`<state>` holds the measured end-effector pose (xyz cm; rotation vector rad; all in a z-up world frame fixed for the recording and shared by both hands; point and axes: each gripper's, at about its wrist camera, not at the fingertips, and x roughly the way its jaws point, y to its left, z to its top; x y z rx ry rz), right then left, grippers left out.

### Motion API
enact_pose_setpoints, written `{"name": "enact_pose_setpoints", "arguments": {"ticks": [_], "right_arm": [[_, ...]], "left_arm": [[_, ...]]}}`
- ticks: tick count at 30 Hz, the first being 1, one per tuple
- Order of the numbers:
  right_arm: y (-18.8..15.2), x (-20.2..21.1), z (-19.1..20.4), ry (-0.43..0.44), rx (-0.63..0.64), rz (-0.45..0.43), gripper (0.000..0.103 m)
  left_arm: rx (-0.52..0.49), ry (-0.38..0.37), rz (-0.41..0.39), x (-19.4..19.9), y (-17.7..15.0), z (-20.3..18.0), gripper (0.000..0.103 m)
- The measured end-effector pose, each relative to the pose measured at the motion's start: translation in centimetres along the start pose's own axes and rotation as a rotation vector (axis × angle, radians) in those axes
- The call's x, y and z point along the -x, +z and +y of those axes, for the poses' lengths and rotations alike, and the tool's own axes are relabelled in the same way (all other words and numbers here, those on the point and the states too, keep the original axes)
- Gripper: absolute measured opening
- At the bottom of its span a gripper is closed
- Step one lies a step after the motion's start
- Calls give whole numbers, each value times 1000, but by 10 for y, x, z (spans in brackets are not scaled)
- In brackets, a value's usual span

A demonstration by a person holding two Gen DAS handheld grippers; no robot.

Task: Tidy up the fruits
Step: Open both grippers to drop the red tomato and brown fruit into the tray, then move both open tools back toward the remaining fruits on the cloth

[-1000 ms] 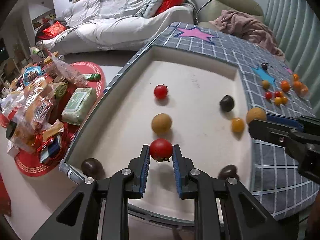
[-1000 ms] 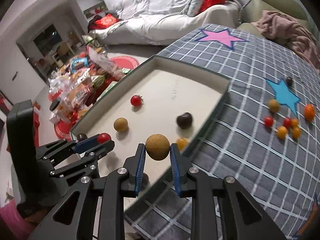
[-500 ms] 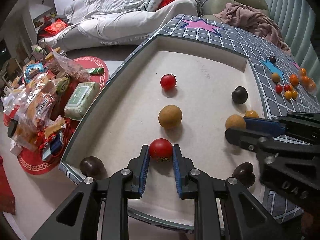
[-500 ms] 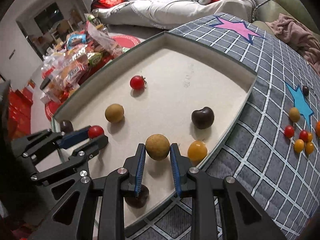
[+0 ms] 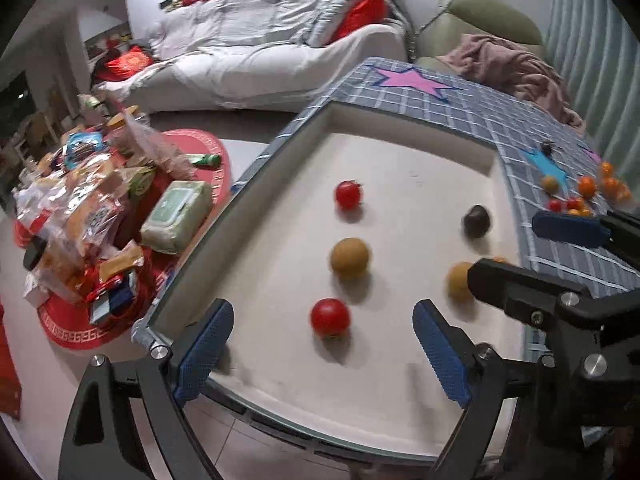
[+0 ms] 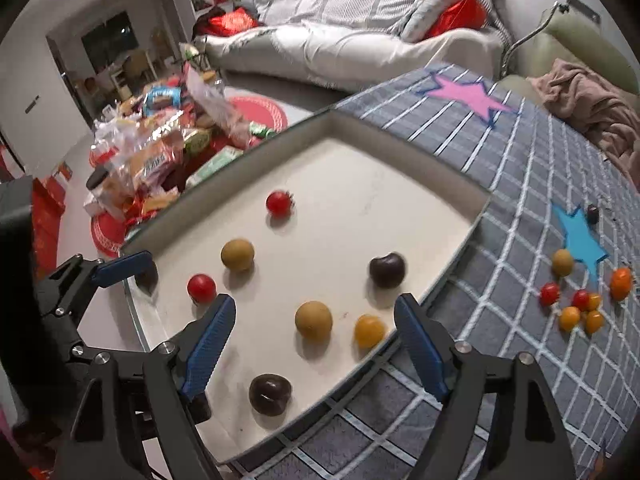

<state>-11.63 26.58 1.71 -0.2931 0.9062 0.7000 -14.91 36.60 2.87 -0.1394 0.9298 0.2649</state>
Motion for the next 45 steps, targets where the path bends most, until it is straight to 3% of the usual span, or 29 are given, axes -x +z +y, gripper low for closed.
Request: {"name": "enact_pose_setpoints", "arguments": {"ticks": [1,8,17,22,30,37,45], "right_arm": [[0,3,-3,-9,-6,-4,92],[-26,29,-61,-82,-123,-10,92],[-85,52,-173,-214,-346,31,92],[-108,60,-218,-244,-450,31,92],[-109,54,-235,-254,-430,23,92],[-96,36,-244,-269,-399,19,92],[-73,19,-253,-213,-345,-7,87]], "left_arm": [[-4,0,1,1,1,-2,92],[-45,-35,-17,16,10,-31,92],[-225,-137,-39,33,20,-123,92],[-297,-147,-19,23,23,-173,92],[-339,-113,31,-12,25,-218,92],[-358,-85,34,-37,38,-231,92],[-388,-108,40,-68,57,-241,88]]}}
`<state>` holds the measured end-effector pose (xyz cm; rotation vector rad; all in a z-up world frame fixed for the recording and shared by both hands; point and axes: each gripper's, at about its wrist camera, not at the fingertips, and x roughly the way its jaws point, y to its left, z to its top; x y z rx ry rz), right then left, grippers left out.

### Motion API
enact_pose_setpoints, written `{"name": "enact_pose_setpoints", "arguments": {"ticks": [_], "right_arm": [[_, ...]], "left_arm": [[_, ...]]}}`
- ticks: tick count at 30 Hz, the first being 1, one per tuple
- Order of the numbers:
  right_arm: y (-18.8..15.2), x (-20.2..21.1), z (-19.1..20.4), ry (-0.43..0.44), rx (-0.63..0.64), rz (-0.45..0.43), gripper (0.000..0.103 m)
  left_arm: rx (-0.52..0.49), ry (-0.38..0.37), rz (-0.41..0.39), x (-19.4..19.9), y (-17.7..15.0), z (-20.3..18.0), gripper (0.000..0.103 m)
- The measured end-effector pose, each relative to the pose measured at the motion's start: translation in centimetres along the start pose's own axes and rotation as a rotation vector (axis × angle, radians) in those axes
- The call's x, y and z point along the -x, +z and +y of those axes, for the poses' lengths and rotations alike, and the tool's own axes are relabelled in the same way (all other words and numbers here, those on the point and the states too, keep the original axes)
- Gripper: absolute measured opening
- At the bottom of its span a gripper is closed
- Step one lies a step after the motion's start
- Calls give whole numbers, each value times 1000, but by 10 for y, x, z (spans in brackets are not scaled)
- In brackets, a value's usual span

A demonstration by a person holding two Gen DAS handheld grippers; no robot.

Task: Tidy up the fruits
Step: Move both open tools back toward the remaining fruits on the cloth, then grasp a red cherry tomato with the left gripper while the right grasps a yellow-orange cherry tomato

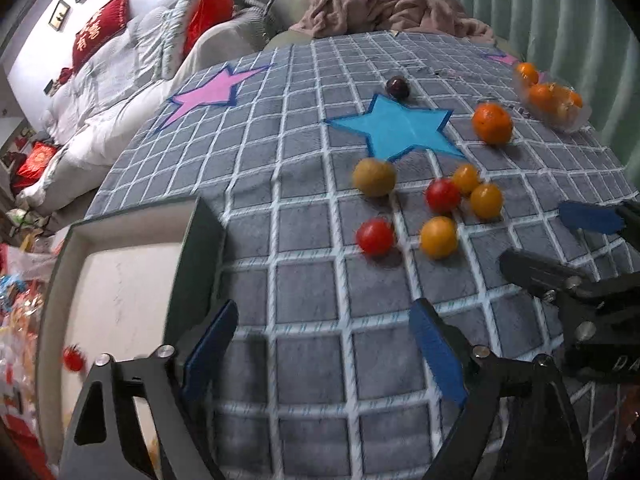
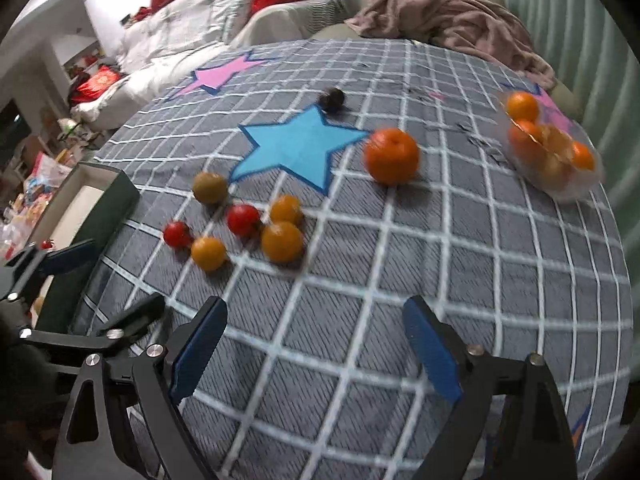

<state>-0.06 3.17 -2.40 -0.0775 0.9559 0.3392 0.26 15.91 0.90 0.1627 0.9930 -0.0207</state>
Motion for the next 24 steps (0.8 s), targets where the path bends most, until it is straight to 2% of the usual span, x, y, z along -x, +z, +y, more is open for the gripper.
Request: {"name": "enact_pose_setpoints", "arguments": {"ticks": [3,5,8,10,15,17,19,22,24], "right_arm": [[9,-8,6,14,23,12,72],[14,-12,12,-1,53,8,66],[18,-15,17,-3,77,9,47],[19,-15,17,10,80,8,23],[12,-6,3,60,3,0,23],[4,1,-1,69,-12,-2,23],[-3,6,-4,70,-22,-2,24],[-13,15,-10,82,-51,-6,24],[-20,21,-12,92,-67,-8,24]], "left_arm": [[-54,9,-23,-3,8,-9,88],[-97,19,-45,-4,12,-15,88],[-113,7,-52,-7,19,-16,87],[-95,-18,-50,-10,23,-14,83],[-103,-65,-57,-11,26,-17,62],[-105,-94,-57,-11,26,-19,47],[-108,-127,-51,-10,26,-22,35],[-126,-101,-63,-7,23,-29,24],[-117,-99,-58,-5,19,-28,24]]}}
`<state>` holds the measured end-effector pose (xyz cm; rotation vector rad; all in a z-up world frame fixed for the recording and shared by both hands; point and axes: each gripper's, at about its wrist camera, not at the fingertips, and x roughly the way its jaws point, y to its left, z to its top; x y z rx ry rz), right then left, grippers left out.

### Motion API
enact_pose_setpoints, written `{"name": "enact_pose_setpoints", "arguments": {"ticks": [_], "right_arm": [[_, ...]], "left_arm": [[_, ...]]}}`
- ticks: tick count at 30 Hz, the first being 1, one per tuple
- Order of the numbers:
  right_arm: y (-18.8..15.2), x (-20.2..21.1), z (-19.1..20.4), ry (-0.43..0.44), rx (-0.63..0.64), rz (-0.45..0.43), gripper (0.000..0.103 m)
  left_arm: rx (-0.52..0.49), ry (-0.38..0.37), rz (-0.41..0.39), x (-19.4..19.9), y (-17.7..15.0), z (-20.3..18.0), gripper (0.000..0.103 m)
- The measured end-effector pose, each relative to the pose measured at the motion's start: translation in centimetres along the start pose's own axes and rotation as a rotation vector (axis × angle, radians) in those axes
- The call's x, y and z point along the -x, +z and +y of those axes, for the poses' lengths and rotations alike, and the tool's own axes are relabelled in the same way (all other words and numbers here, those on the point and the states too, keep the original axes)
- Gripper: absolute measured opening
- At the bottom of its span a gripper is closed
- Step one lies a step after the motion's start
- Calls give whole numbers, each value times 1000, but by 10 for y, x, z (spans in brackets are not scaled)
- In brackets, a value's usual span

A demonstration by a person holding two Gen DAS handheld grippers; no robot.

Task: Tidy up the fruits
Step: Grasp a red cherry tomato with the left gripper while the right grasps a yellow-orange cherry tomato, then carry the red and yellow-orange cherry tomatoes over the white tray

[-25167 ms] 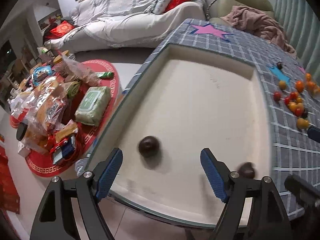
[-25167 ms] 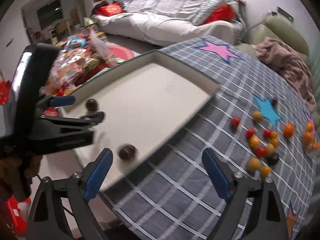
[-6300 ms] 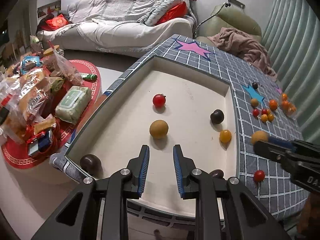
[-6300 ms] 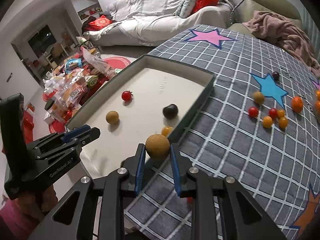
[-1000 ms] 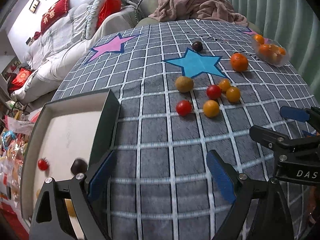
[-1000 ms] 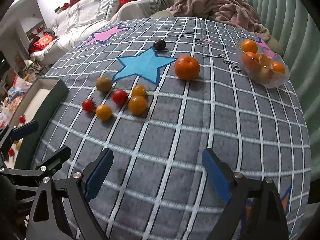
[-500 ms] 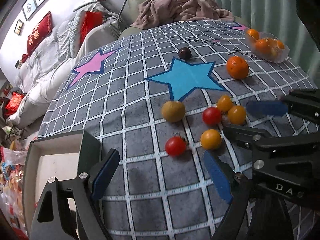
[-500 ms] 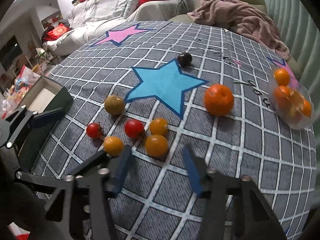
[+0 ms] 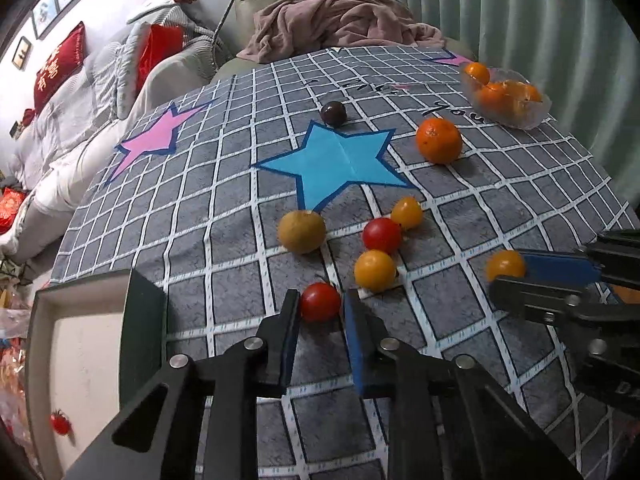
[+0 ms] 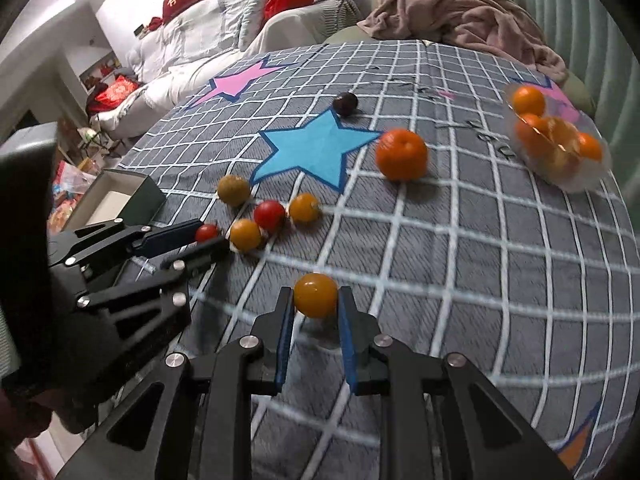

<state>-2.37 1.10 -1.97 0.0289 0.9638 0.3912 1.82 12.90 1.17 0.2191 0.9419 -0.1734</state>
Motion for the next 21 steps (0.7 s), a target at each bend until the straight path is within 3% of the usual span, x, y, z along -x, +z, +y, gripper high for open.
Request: {"name": "enact_pose_setpoints", "arguments": {"ticks": [11,15,19,21], "right_arm": [[-45,21,4,24,-39,7,24],[-57,27,6,7,-32,-2,24],[-61,29,4,9,-48,-8,24],[-61,29,4,11,-49,-9,24]], "left_arm": [[119,-29,28,34,-49,2,23],[127,20,31,34,-49,7,24],[140,7,41,25,-38,11,26],[124,31,30,22,-33,9,62]]}}
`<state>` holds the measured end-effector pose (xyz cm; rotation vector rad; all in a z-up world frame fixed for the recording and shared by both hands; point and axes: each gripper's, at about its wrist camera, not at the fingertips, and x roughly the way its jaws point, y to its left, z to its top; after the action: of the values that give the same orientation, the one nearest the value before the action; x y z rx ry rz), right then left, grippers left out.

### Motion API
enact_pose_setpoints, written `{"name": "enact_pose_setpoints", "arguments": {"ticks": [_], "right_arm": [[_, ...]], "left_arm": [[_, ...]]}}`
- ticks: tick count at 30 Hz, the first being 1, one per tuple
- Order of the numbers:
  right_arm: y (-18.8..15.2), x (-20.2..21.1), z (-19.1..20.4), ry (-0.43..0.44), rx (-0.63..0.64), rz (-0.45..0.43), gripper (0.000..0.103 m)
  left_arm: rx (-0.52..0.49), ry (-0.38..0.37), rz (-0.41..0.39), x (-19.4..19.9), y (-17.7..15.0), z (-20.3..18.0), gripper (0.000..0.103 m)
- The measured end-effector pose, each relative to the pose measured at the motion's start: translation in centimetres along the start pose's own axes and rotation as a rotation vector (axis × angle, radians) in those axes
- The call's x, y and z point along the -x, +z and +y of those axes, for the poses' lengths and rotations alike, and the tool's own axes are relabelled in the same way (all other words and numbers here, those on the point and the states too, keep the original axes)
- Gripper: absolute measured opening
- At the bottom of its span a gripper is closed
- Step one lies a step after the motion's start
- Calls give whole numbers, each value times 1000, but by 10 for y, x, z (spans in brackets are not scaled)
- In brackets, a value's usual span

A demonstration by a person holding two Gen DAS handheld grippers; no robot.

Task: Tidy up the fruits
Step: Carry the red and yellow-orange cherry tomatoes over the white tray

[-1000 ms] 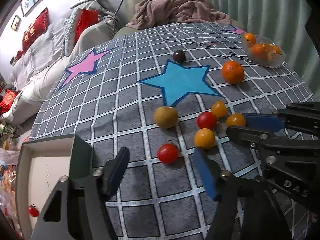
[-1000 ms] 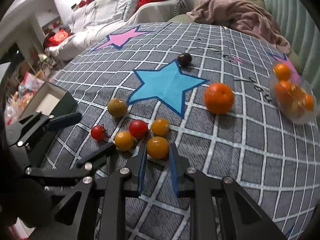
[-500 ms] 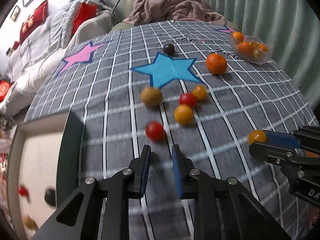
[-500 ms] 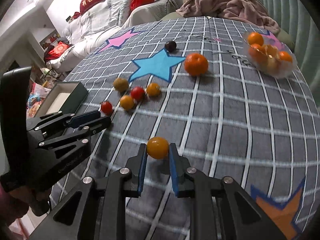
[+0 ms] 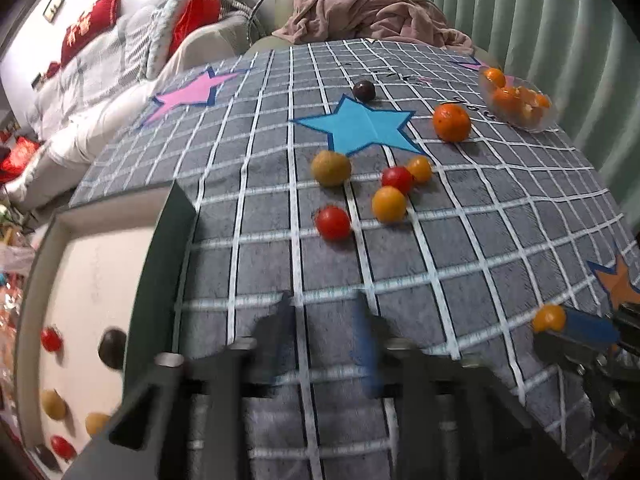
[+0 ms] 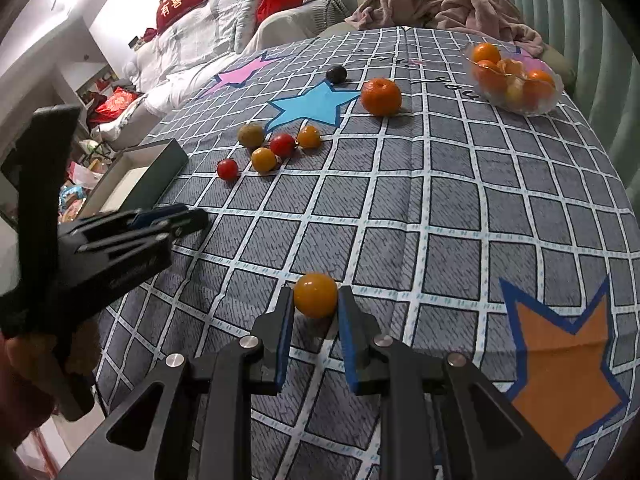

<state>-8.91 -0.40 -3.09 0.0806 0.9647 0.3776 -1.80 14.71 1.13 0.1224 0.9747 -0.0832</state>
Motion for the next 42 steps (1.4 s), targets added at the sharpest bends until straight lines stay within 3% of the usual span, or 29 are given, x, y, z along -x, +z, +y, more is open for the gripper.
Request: {"name": "enact_pose_setpoints", "arguments": {"ticks": [1,10,12,15,16,17,42], "right_arm": [[0,0,-1,3,-2,0,24],[4,-2,-4,15,-13,-5,24],[5,-3,-4,16,-16,-5,24],[6,-3,-4,16,-17,-5,24],[6,-3,-4,15,-17,-5,24],[6,-3,-4,13,-17,-4,24],[-9,14,4,2,-36,-5,24]], "left_arm": [[-2,15,-20,0,2,-1,79],[-15,21,-26,-18,23,-8,79],[-15,17,-31,-21,29,-8,72],[-11,-30,-21,-24,36,-9,41],[-21,-29,-19,-24,37,-10,26],[-38,-12,-21,-24,37,-12,23],[43,-108,-6,36,-43,1,20]]}}
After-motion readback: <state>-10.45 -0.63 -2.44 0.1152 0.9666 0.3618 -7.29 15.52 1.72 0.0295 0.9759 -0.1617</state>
